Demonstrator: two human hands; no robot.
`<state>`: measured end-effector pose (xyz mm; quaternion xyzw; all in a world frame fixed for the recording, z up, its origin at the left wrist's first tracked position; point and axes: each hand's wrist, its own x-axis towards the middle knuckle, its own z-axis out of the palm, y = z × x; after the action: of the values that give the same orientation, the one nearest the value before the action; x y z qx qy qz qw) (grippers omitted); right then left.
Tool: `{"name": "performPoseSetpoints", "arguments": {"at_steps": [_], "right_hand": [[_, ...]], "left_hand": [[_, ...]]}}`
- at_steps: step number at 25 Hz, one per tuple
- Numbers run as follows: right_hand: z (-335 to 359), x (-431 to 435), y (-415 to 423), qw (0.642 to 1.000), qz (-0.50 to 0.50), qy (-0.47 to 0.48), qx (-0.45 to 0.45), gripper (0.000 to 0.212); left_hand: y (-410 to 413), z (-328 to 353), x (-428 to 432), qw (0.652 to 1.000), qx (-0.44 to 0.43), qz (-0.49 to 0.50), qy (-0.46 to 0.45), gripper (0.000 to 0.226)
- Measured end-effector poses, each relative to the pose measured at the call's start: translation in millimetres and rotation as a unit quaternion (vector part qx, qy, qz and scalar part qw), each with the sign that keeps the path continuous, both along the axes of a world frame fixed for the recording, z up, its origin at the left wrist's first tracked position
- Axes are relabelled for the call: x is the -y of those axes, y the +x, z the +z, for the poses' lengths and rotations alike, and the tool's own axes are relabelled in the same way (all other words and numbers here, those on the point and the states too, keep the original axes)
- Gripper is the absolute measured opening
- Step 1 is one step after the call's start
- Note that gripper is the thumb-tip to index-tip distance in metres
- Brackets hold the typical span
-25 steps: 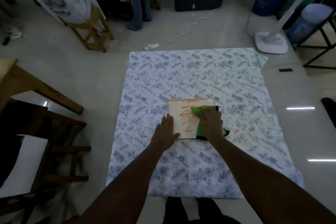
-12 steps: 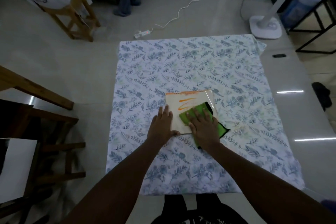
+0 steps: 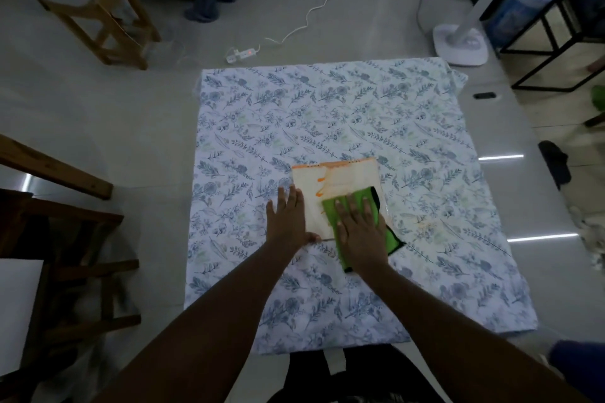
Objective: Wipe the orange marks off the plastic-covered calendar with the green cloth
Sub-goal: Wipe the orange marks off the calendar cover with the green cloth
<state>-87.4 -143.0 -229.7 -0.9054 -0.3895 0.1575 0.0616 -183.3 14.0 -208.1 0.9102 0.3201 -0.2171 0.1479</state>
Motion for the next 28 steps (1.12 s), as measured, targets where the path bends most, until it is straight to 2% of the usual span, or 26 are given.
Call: {"name": "performPoseSetpoints", "arguments": {"at_steps": [3, 7, 11, 13, 18, 22, 23, 26, 27, 28], "right_hand": [[-3, -24, 31, 1.000, 0.002, -0.005, 0.004, 0.052], [-6, -67, 60, 0.998, -0.065, -0.004, -0.018, 0.053], [-2, -12, 2, 1.000, 0.028, -0.002, 0.003, 0.053], [-2, -8, 9, 0.998, 0.064, 0.004, 0.003, 0.053], [0, -88, 41, 0.999, -0.023, -0.004, -0.047, 0.051], [-5, -39, 30, 0.993, 0.115, 0.006, 0.019, 0.050], [-8, -40, 43, 0.994, 0.105, 0.006, 0.021, 0.049], [-3, -75, 48, 0.998, -0.058, 0.004, -0.013, 0.048], [-3, -83, 33, 0.999, -0.048, 0.008, -0.012, 0.049], [-6, -83, 17, 1.000, 0.003, 0.018, 0.001, 0.049]], "left_hand": [[-4, -1, 0, 1.000, 0.004, -0.004, -0.008, 0.124], [-4, -4, -2, 1.000, 0.002, -0.002, -0.004, 0.125], [-3, -2, 0, 1.000, -0.014, -0.004, -0.008, 0.124], [-2, 1, 1, 1.000, -0.016, -0.002, -0.011, 0.124], [-1, 4, 0, 0.999, -0.013, 0.020, -0.044, 0.125], [-4, 2, -1, 1.000, -0.010, 0.007, -0.024, 0.123], [-3, 1, -2, 0.999, -0.013, 0.007, -0.029, 0.124], [-4, -3, -2, 0.999, -0.008, 0.010, -0.032, 0.125], [-4, -3, -2, 0.999, -0.004, 0.012, -0.032, 0.124], [-4, -3, -3, 0.999, 0.002, 0.016, -0.036, 0.122]]}}
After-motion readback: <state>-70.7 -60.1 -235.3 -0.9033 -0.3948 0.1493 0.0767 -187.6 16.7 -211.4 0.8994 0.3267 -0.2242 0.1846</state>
